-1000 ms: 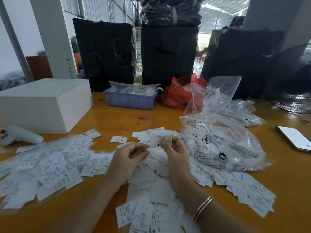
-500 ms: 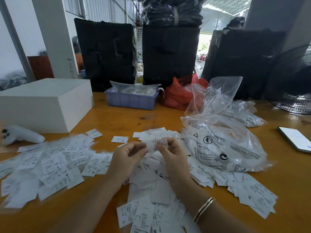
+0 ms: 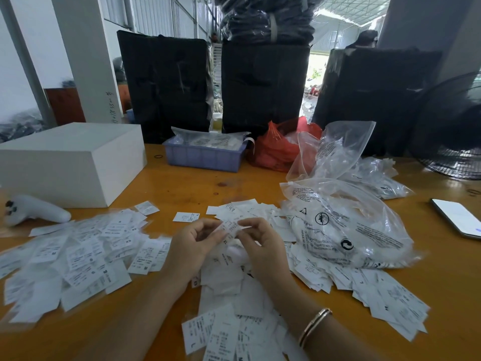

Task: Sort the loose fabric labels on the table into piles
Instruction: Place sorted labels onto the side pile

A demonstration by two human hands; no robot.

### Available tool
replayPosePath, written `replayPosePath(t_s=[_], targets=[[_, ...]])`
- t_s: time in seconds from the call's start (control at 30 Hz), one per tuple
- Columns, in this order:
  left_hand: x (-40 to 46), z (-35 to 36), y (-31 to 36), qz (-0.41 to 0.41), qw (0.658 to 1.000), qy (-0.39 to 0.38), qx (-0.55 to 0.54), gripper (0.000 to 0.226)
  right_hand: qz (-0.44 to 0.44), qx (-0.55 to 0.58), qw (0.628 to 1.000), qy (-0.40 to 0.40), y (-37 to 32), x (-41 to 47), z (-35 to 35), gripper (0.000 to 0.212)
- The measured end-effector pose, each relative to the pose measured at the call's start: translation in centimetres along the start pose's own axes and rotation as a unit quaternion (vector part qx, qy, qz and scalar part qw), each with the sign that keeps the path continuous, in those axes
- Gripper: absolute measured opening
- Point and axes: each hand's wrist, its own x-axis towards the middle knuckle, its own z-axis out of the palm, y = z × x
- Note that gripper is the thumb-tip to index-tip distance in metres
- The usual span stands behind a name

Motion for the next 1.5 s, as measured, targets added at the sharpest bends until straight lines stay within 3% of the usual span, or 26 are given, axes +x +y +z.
replayPosePath(t_s=[0.27,0.53,0.63,0.73,0.87,0.97,1.03,1.17,1.27,1.33,1.4,1.5], targets=[[-0.3,-0.2,0.3,0.000,1.000,-0.007,0.026,0.007,-0.040,-0.077,0.994,-0.069,-0.4,-0.4,0.2,0.020],[0.0,-0.7,-0.1,-0.005,0.998,0.002,0.070,0.009,-0.013,-0.134,0.985,-0.111,-0.7,-0.5,0.0,0.047],[0.1,-0.8,-0.2,-0.017,0.997,0.008,0.073,0.004,-0.060,-0.183,0.973,-0.128,-0.9,-0.2,-0.3,0.048],[0.5,-1.4,-0.4,-0.029,0.996,0.050,0.072,0.004,-0.079,-0.179,0.979,-0.055,-2.0,0.7,-1.4,0.041],[1.4,-2.9,-1.0,-0.021,0.980,0.132,0.145,0.012,-0.097,-0.068,0.983,0.140,-3.7,4.0,-6.2,0.028],[1.9,-4.1,-1.9,-0.032,0.967,0.164,0.193,0.010,-0.059,-0.105,0.967,0.224,-3.4,7.0,-10.7,0.026],[2.1,-4.9,-2.6,-0.055,0.958,0.166,0.226,0.009,0.018,-0.223,0.952,0.210,-2.2,8.5,-13.6,0.024],[1.9,-5.4,-3.0,-0.091,0.935,0.147,0.310,0.024,0.099,-0.516,0.849,0.057,0.8,9.5,-17.5,0.026],[1.7,-5.3,-2.8,-0.068,0.875,0.164,0.451,0.037,0.124,-0.541,0.830,-0.044,2.0,9.7,-17.3,0.031],[1.7,-5.2,-2.5,-0.053,0.842,0.174,0.507,0.041,0.161,-0.554,0.814,-0.069,2.3,9.6,-16.4,0.035],[1.7,-4.9,-2.4,-0.032,0.835,0.169,0.523,0.039,0.155,-0.579,0.799,-0.052,2.7,9.5,-15.8,0.032],[1.5,-4.0,-2.3,-0.001,0.847,0.144,0.512,0.034,0.147,-0.538,0.830,0.010,2.8,9.2,-15.3,0.021]])
